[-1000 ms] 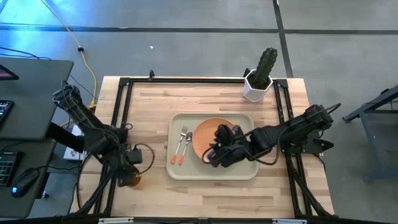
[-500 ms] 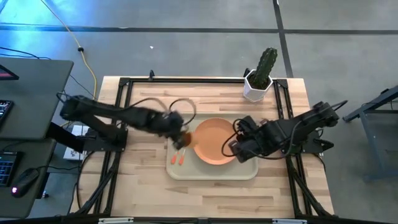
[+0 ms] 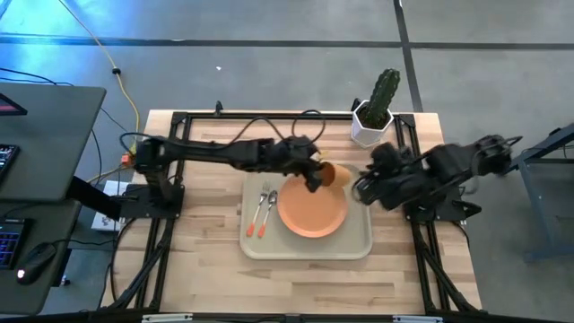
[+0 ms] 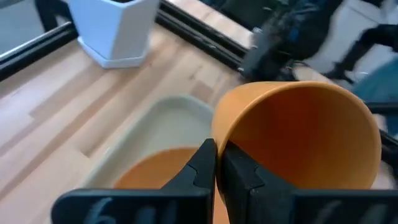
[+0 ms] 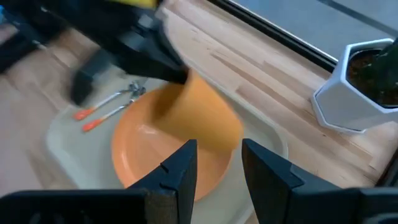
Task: Pick and place plate/cup/fork/spoon on tray
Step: Put the orange cup on the light brown serving tray to the top right of orange plate, then return to Home Position
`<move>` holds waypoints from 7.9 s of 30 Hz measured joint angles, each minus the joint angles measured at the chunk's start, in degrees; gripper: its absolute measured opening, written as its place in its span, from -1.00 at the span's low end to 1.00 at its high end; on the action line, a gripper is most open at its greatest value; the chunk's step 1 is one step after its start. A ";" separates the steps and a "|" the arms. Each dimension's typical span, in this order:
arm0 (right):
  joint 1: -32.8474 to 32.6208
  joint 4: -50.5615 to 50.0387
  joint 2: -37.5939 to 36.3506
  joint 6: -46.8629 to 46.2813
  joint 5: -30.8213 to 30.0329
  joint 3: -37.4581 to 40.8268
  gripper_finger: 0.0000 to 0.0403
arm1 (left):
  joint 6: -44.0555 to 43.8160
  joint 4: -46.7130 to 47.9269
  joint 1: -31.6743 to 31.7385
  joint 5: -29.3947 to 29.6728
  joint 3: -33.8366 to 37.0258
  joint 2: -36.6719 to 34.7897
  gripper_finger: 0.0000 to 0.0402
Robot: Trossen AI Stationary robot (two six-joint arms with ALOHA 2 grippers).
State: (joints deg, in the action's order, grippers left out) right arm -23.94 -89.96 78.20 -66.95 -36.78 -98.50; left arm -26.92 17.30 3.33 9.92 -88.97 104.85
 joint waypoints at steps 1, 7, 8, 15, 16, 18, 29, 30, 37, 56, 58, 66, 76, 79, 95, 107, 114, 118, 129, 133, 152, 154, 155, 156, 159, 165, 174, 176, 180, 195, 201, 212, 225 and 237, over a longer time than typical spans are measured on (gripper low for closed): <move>0.08 -0.14 -1.23 0.37 0.25 0.00 -0.41 | 0.00 -0.64 0.37 0.89 -1.32 1.96 -0.98; 2.98 -0.10 -6.61 1.02 0.21 0.00 -0.41 | 0.07 -4.63 2.68 5.72 -9.28 12.49 -0.98; 3.66 -0.08 -6.88 1.03 0.18 0.00 -0.41 | -0.09 -5.07 3.13 5.69 -10.98 14.21 -0.98; 10.20 -0.03 -6.49 3.66 4.54 0.01 -0.41 | -0.38 5.44 5.70 2.08 -24.17 24.38 -0.98; 10.98 -0.02 -6.38 4.15 5.36 0.02 -0.41 | 0.43 7.64 5.92 0.57 -26.08 25.59 -0.98; 12.59 -0.04 -6.31 5.25 5.80 0.02 -0.41 | 2.07 11.28 6.22 -2.73 -29.78 27.66 -0.98; 20.63 -0.06 -6.26 10.36 8.41 0.02 -0.41 | 9.64 17.30 7.09 -3.38 -35.26 30.08 -0.97; 21.06 -0.05 -6.26 10.46 8.67 0.02 -0.41 | 9.55 16.83 7.33 -3.50 -35.28 30.51 -0.97; 22.54 -0.06 -6.26 10.53 9.91 0.02 -0.41 | 8.62 18.21 8.64 -9.49 -35.15 32.14 -0.97; 22.80 -0.06 -6.24 8.93 10.69 0.02 -0.41 | 10.14 19.79 8.72 -12.36 -35.15 32.30 -0.72; 22.80 -0.06 -6.24 8.92 10.69 0.02 -0.41 | 10.41 19.87 8.72 -12.36 -35.15 32.27 -0.65; 22.80 -0.04 -6.24 8.47 10.67 0.02 -0.41 | 8.97 19.65 9.42 -12.26 -35.15 32.29 -0.48; 22.80 -0.06 -6.24 7.88 10.65 0.02 -0.41 | 5.23 18.78 11.09 -16.00 -35.15 32.20 -0.29; 22.80 -0.04 -6.24 8.09 9.75 0.02 -0.41 | 6.36 19.27 11.11 -15.44 -35.15 31.34 -0.17; 25.60 41.21 -10.15 39.05 14.61 13.09 -0.41 | 22.56 13.13 10.23 -10.86 -27.40 9.34 0.00; 25.97 79.10 -36.68 45.07 28.87 53.78 -0.71 | 16.83 -21.94 14.11 -13.28 28.16 -28.31 -0.21; 26.20 80.67 -55.80 46.95 31.53 65.87 -0.97 | 23.55 -28.11 16.98 -14.85 45.13 -48.21 -0.46; 26.16 80.36 -62.69 55.55 35.77 69.75 -0.97 | 31.41 -21.96 17.07 -14.87 49.79 -54.54 -0.69; 26.21 80.07 -70.13 67.25 36.25 75.83 -1.00 | 26.07 -32.48 16.77 -18.41 69.21 -72.12 -0.96; 26.21 79.90 -71.35 67.05 35.93 79.22 -1.00 | 25.32 -31.90 16.79 -18.41 75.08 -77.40 -0.99; 26.21 96.64 -78.00 58.88 40.36 96.87 -1.00 | 19.70 -30.12 16.90 -25.34 88.32 -94.96 -1.00; 26.21 96.67 -77.93 58.95 40.40 97.30 -1.00 | 20.29 -29.18 16.90 -26.32 88.32 -95.92 -1.00; 26.21 96.62 -77.95 59.19 40.40 97.57 -1.00 | 20.62 -28.72 16.90 -26.69 88.32 -96.42 -1.00; 26.21 96.18 -77.93 59.36 40.40 97.66 -1.00 | 21.01 -28.46 16.90 -27.23 88.32 -96.82 -1.00; 26.21 95.85 -77.93 59.43 40.49 97.66 -1.00 | 21.06 -27.94 16.80 -28.16 88.32 -97.56 -1.00; 26.18 94.13 -77.93 54.84 47.33 97.66 -1.00 | 18.07 -25.19 12.94 -25.76 88.32 -97.80 -1.00; 26.18 92.52 -77.99 51.82 48.44 97.66 -1.00 | 23.49 -22.20 -1.03 -10.91 88.28 -99.62 -1.00; 26.18 92.13 -77.95 52.64 50.17 97.66 -1.00 | 25.40 -18.64 -2.40 -10.51 88.23 -100.71 -1.00; 26.16 92.15 -77.95 56.78 50.56 97.63 -1.00 | 28.78 -18.04 -2.64 -10.33 88.23 -101.62 -1.00; 26.16 91.87 -77.87 51.71 49.20 97.61 -1.00 | 22.56 -17.99 -2.62 -10.50 88.23 -101.38 -1.00; 26.16 91.85 -77.87 51.72 49.18 97.61 -1.00 | 22.56 -18.01 -2.62 -10.50 88.23 -101.38 -1.00; 26.16 91.83 -77.87 51.95 49.10 97.61 -1.00 | 22.56 -18.03 -2.62 -10.52 88.23 -101.38 -1.00; 26.16 91.81 -77.84 51.95 49.10 97.61 -1.00 | 22.58 -18.03 -2.60 -10.53 88.28 -101.38 -0.98; 26.18 91.82 -77.84 51.95 49.11 97.61 -1.00 | 22.58 -18.03 -2.60 -10.55 88.28 -101.38 -0.98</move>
State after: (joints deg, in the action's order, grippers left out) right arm 2.23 1.86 0.36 -15.00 12.33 -0.89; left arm -4.34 -0.73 0.73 -0.62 -0.69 3.46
